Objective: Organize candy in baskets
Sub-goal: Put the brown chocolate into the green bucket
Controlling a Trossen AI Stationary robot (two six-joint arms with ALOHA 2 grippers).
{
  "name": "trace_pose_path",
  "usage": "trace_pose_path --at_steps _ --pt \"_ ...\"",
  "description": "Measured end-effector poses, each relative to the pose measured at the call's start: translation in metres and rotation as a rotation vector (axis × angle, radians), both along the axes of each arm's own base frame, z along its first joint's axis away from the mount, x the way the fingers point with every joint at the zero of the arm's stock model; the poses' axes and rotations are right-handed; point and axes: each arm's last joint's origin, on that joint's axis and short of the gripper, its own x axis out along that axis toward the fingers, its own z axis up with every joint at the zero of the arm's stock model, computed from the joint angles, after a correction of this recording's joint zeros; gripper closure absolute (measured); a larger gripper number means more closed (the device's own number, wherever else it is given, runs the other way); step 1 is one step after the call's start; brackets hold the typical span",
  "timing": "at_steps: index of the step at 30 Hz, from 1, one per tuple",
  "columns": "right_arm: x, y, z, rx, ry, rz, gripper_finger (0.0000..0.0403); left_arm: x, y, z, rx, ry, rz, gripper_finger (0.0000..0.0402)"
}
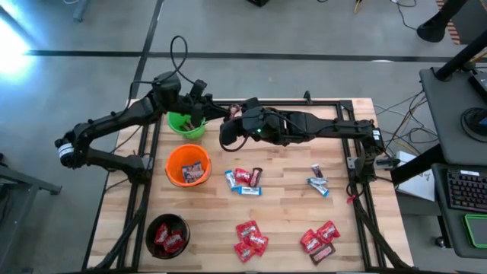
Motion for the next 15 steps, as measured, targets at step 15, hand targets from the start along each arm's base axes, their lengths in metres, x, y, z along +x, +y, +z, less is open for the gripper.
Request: trace_pose_path --at_steps 15 --pt "0.0005 -0.0005 -0.0045 -0.049 0.056 0.013 0.0287 0.0005 -0.0008 -0.0006 0.008 0.001 -0.018 0.0401"
